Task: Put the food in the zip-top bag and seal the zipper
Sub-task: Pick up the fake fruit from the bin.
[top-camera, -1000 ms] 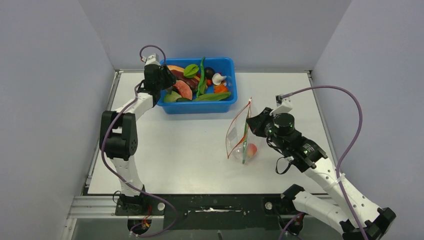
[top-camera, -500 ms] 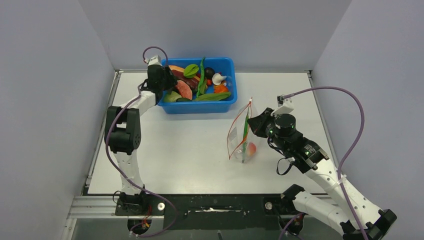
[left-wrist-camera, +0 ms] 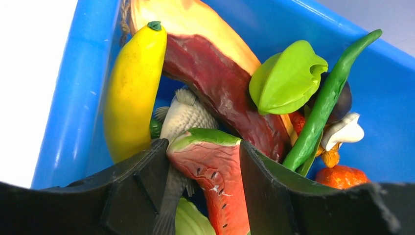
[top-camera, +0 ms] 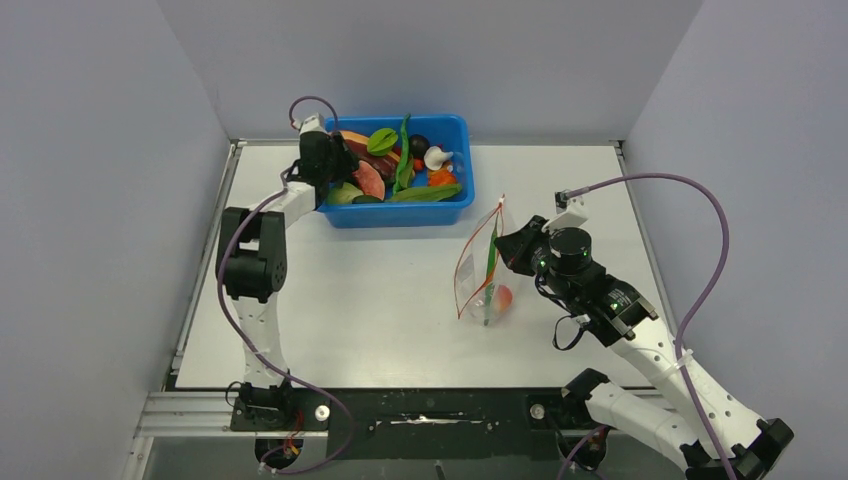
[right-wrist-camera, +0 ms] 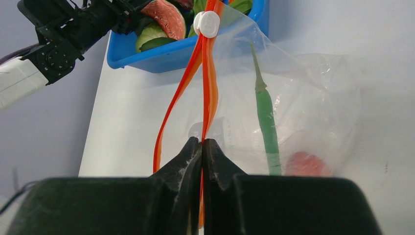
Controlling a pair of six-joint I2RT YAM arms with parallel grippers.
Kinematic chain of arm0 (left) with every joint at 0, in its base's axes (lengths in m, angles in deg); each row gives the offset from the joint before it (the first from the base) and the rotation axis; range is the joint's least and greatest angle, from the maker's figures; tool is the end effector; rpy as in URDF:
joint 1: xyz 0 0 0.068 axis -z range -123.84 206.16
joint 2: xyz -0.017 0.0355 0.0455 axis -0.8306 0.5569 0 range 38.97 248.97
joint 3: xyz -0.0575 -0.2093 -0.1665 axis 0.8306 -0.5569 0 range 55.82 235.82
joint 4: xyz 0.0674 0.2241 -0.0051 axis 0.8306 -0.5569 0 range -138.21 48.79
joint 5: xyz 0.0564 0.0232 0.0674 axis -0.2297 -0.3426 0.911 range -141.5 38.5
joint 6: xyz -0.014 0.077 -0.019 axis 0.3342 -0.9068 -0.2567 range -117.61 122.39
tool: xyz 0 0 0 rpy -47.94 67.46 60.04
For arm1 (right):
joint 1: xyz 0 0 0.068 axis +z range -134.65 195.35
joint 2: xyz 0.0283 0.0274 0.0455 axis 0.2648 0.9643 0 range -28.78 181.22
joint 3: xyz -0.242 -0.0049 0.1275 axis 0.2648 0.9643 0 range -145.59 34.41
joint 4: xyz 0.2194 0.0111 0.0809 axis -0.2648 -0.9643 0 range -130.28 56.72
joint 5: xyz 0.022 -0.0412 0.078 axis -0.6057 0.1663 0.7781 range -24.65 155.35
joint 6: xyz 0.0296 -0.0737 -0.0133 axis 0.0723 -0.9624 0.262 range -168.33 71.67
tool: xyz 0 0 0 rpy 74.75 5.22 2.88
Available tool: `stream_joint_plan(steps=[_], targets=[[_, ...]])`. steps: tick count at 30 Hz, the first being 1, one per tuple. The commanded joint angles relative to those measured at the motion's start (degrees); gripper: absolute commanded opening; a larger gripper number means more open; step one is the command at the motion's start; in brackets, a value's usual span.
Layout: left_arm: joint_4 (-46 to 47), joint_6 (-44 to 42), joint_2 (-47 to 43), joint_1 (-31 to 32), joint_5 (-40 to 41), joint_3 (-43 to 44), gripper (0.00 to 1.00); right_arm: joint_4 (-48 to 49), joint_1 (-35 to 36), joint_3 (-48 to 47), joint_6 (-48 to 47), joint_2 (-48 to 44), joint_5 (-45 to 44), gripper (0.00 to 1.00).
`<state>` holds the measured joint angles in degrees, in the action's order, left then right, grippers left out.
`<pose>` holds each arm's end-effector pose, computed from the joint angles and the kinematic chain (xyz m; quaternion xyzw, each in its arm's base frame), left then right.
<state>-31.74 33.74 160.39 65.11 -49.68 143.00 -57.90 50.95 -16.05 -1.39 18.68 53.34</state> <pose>0.4946 -0.0757 0.2076 -0.1720 0.8245 -0.1731 0.5106 0.1590 0.0961 0.3275 0.1398 0.8128 0.3036 0.4771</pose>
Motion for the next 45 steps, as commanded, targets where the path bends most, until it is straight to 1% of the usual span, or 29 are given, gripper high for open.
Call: stream_joint_plan(steps=[1, 4, 10, 14, 22, 29, 37, 45], targets=[[4.94, 2.29, 0.97, -0.34, -2.26, 2.66, 0.53, 1.78, -0.35, -1.4, 0.09, -0.25, -1.56, 0.0], [6.15, 2.89, 1.38, -0.29, -3.23, 2.65, 0.52, 1.73, -0.35, -1.49, 0.08, -0.32, -1.76, 0.0], [7.15, 2.86, 1.12, -0.29, -3.96, 2.14, 0.44, 1.93, -0.35, -1.19, 0.23, -0.33, -1.89, 0.0], [7.48, 2.31, 0.79, -0.3, -4.25, 1.86, 0.35, 2.29, -0.42, -1.05, 0.35, -0.18, -1.68, 0.0], [8.97, 1.95, -0.26, -0.25, -5.42, 0.87, 0.2, 2.43, -0.35, -0.92, 0.51, -0.01, -1.74, 0.0], [10.03, 1.6, -2.07, -0.25, -5.98, -1.18, 0.0, 2.73, -0.35, -0.61, 0.75, 0.09, -1.38, 0.0], [13.91, 1.51, -5.1, -0.26, -8.71, -3.99, 0.0, 1.61, -0.36, -1.33, 0.27, -0.12, -2.35, 0.0], [17.09, 1.19, -10.16, -0.29, -9.0, -7.65, 0.0, -0.44, -0.35, -2.78, -0.74, -1.19, -3.74, 0.0]])
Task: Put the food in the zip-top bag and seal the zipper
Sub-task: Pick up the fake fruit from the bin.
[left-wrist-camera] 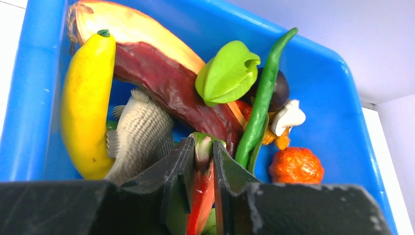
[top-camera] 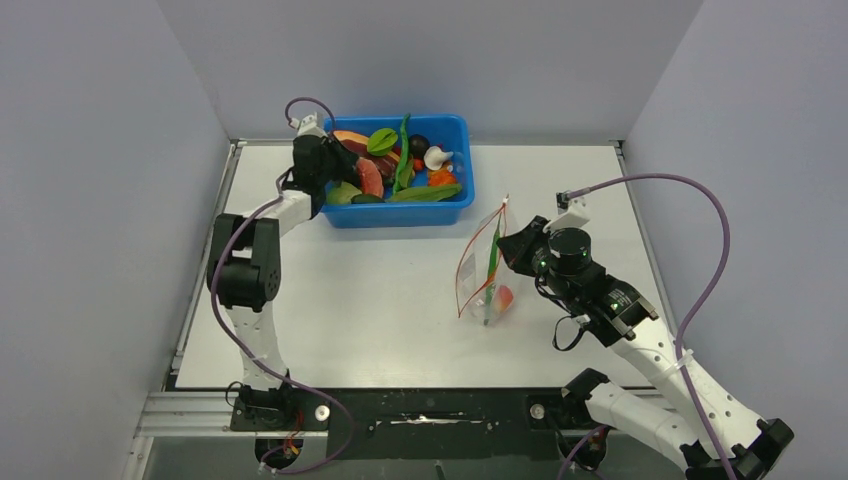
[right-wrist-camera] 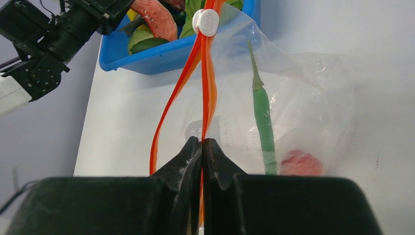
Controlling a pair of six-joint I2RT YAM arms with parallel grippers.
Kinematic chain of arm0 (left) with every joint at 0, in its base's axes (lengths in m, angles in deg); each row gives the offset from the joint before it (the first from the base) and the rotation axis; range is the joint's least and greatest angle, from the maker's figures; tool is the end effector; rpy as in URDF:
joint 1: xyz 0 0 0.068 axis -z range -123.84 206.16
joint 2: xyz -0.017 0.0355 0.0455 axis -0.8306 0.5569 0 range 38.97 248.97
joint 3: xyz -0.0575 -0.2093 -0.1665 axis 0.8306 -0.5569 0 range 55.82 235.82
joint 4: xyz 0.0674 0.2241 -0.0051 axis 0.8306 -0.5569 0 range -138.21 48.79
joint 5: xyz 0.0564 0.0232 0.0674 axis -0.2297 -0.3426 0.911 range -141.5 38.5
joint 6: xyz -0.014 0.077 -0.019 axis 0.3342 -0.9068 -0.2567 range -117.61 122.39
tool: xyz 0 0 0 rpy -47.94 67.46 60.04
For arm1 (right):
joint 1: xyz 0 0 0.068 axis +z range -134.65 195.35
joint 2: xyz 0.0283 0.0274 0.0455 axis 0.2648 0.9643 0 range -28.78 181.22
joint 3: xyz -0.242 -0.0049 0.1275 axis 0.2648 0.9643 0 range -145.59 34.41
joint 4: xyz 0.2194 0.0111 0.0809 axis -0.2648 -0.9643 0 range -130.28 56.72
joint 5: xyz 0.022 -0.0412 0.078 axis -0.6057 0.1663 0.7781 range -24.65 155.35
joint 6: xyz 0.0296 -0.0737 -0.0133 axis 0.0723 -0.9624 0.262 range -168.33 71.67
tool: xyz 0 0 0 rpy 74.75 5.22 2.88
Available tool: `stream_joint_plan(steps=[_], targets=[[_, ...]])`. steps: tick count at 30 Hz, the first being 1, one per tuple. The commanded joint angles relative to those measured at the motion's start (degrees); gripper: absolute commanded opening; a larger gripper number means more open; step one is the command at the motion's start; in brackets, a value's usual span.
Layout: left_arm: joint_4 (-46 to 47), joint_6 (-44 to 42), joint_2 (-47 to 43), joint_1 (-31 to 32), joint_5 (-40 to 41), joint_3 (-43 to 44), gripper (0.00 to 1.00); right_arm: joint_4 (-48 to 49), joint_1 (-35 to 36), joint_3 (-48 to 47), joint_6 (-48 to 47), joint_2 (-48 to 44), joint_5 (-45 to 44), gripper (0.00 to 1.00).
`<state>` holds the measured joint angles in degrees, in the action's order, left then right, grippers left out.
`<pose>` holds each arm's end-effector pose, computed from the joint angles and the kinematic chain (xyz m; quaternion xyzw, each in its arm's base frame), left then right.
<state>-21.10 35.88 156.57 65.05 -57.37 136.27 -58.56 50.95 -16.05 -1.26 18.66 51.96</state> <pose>0.4807 -0.0824 0.2238 -0.1414 0.7911 -0.2530 0.5387 0.1591 0.0941 0.3262 0.1471 0.8140 0.2929 0.4795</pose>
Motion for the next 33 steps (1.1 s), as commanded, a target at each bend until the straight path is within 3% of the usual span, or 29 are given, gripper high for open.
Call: stream_joint_plan(steps=[1, 7, 22, 33], targets=[[6.77, -1.1, -6.96, -0.15, -1.18, -1.32, 0.0, 0.07, -0.42, -2.85, -1.11, -1.41, -2.55, 0.0], [6.67, -3.27, -10.2, -0.1, -0.17, -3.26, 0.0, -1.92, -0.44, -3.27, -1.32, -2.83, -4.43, 0.0], [9.67, -6.3, -22.45, 0.2, 2.93, -10.01, 0.0, 1.64, -0.34, -3.86, -1.2, -1.39, 1.25, 0.0], [5.01, -9.17, -31.83, 0.53, 8.36, -14.39, 0.0, 1.98, -0.25, -4.61, 0.68, 1.77, 5.12, 0.0]])
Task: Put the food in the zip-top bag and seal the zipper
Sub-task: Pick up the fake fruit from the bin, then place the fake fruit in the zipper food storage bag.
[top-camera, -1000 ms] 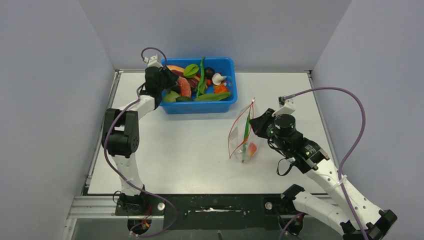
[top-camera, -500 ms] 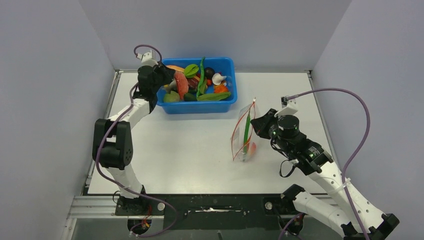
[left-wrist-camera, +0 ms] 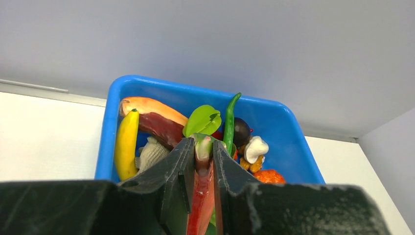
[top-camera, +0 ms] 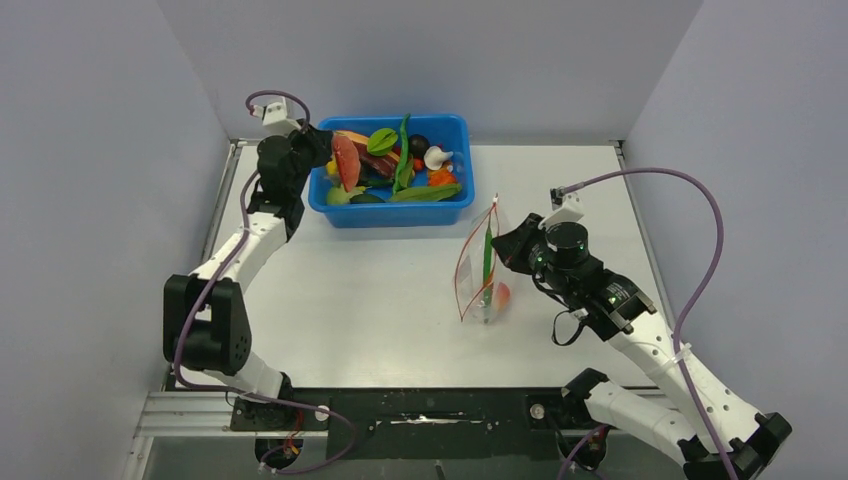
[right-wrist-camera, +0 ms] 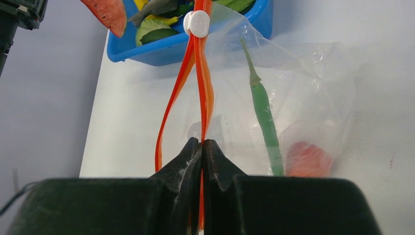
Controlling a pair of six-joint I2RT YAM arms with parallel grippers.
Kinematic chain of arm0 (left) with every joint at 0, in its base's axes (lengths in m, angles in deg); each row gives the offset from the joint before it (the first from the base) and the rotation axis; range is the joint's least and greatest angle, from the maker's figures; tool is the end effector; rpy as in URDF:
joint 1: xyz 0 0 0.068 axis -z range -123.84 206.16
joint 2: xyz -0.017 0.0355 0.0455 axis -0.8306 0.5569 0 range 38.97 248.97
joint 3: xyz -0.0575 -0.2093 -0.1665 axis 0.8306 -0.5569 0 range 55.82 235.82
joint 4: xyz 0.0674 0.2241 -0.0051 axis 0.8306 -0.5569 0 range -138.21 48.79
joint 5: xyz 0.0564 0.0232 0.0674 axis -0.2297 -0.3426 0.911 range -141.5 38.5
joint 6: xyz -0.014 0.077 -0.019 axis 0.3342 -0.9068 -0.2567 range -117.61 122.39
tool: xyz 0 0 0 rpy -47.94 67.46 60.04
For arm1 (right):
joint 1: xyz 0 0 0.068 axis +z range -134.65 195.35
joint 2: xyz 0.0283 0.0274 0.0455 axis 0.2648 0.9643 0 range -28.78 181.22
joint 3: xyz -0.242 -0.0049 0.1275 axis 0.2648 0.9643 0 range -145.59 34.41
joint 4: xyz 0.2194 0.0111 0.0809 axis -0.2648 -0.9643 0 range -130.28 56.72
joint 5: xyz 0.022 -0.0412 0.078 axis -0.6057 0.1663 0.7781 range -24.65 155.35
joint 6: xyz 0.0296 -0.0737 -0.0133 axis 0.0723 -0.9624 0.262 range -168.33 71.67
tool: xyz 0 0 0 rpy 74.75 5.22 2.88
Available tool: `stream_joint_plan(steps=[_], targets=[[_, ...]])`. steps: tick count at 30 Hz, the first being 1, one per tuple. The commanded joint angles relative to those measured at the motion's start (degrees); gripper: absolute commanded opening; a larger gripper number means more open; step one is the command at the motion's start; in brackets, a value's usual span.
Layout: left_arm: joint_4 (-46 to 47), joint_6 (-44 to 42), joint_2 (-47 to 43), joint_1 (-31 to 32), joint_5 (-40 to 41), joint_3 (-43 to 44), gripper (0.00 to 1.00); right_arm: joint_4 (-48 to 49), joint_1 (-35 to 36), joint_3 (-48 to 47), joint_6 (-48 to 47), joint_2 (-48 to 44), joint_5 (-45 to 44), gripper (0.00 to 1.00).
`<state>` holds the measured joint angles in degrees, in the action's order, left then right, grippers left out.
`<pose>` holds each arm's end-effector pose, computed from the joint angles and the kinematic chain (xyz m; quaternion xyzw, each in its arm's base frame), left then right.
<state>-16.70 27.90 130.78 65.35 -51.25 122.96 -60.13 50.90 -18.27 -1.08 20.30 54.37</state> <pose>0.3879 -0.0624 0.3423 -0.1021 0.7007 -0.2091 0.6745 0.1612 0.0990 0.3309 0.1371 0.8216 0.3022 0.4636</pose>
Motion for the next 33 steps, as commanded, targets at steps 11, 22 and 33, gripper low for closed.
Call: stream_joint_plan(steps=[11, 22, 33], targets=[[-5.09, 2.5, -23.0, 0.65, -1.38, -11.51, 0.0, 7.92, -0.32, -1.79, 4.24, 1.72, 9.89, 0.0], [-8.41, 5.17, -36.64, 0.65, -14.12, -20.73, 0.0, 12.56, 0.18, -1.12, 8.6, 7.21, 14.21, 0.0], [4.63, 16.84, -43.97, 0.74, -26.83, -29.04, 0.0, 14.44, 0.99, -2.88, 10.08, 13.49, 12.72, 0.0]])
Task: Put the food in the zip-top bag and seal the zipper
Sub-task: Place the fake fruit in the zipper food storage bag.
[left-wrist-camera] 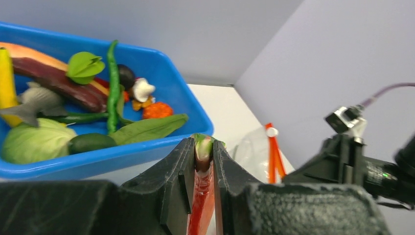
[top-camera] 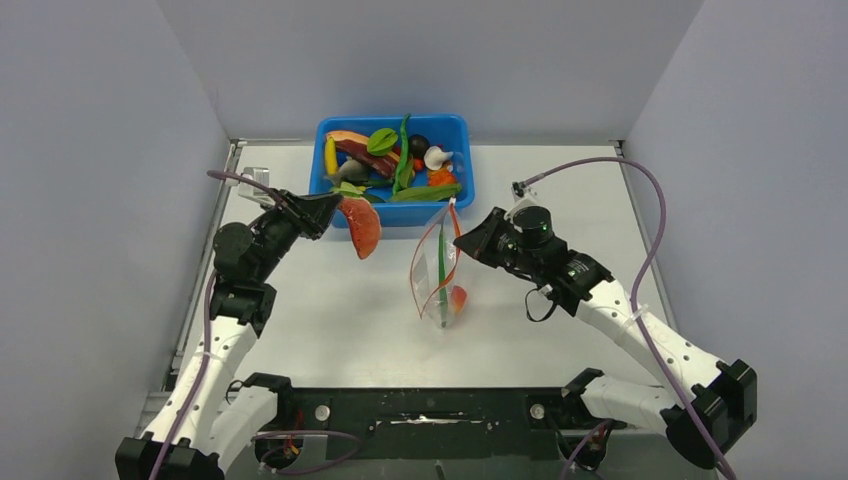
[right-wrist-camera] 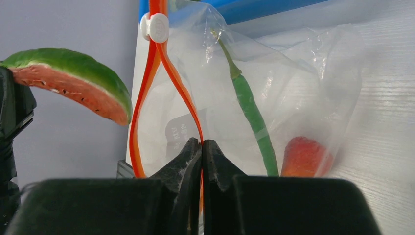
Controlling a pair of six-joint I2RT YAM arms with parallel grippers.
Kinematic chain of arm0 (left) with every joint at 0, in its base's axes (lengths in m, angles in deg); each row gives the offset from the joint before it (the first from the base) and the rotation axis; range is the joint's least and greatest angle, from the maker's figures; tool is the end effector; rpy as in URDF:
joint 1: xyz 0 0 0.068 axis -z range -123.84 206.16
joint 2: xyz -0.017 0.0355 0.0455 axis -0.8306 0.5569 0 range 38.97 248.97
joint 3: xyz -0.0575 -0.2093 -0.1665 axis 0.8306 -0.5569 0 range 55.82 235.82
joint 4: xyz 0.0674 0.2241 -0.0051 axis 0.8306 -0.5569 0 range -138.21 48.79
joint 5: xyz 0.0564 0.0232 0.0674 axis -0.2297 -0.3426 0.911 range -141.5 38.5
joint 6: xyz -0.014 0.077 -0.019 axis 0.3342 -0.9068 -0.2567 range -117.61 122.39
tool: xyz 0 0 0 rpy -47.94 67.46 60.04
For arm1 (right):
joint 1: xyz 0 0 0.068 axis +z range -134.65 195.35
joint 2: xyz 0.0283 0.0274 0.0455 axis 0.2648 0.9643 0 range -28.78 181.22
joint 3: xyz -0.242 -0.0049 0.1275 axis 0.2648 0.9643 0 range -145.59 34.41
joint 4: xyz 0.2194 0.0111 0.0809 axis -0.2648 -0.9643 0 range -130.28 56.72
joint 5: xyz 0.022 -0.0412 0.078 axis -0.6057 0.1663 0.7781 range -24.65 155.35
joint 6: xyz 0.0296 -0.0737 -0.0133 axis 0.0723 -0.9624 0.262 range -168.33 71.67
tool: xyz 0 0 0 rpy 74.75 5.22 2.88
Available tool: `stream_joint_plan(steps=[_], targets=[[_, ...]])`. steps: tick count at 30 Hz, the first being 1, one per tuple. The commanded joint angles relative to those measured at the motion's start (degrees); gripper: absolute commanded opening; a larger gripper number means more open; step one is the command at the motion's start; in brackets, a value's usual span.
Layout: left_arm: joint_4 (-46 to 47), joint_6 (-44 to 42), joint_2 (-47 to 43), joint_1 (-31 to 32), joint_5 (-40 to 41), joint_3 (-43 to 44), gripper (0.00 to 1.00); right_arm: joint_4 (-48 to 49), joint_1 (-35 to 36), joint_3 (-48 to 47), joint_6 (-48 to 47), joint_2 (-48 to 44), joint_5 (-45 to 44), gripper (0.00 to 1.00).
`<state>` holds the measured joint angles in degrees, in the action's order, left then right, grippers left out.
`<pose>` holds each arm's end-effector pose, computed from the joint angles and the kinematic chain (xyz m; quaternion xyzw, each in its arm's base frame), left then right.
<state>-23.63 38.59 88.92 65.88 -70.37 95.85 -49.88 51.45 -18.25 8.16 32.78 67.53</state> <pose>0.2041 -0.0578 0.3568 -0.0287 0.6604 -0.3890 0.6417 0.1970 0.1469 0.3105 0.1397 0.8340 0.3968 0.3570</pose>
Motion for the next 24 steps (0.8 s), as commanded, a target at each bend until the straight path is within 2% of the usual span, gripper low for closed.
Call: stream_joint_plan(steps=[1, 5, 10, 13, 18, 24], targets=[[12.58, 7.53, -2.14, 0.22, -8.94, -2.12, 0.0, 4.27, 0.46, -3.49, 0.75, 1.47, -0.63, 0.0], [15.23, 12.89, -2.12, 0.28, -10.93, -2.85, 0.0, 5.2, 0.51, -4.51, 0.91, 2.66, -0.97, 0.0], [24.74, 22.31, -2.36, 1.1, -11.2, -6.01, 0.0, 5.6, 0.7, -4.95, 1.36, 3.43, -1.1, 0.0], [28.7, 24.67, -1.3, 2.62, -10.72, -6.28, 0.0, 5.87, 0.89, -5.31, 1.52, 3.89, -0.86, 0.0], [30.26, 23.14, 1.18, 8.81, -6.06, -6.21, 0.0, 6.62, 1.23, -6.0, 1.46, 4.36, -0.61, 0.0], [25.83, 14.67, 3.04, 15.57, -0.16, -4.27, 0.0, 6.49, 1.69, -6.57, 0.68, 3.56, -0.99, 0.0]])
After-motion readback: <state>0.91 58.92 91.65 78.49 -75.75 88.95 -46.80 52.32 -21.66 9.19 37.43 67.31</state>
